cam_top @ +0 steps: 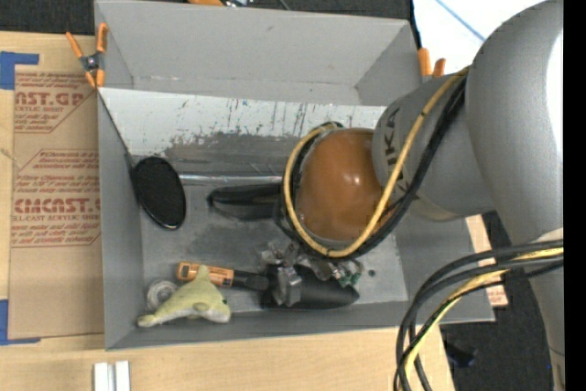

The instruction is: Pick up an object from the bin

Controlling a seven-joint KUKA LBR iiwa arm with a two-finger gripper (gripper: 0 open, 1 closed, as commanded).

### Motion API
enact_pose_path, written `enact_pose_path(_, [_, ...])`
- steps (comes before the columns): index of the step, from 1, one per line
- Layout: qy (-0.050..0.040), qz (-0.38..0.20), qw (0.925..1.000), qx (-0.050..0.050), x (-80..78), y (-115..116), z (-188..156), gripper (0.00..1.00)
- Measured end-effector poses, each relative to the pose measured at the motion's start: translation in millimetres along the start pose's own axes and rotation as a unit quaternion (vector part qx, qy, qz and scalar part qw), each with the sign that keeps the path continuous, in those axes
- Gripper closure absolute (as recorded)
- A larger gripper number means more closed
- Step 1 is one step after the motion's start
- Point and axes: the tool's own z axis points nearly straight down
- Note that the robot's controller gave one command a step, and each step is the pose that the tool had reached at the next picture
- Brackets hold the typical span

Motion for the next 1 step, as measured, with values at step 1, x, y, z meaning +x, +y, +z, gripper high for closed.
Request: enact_pose_path(1, [0.0000, 0.000, 1.0000, 0.000, -0.2, 0.4, -0.1, 1.00])
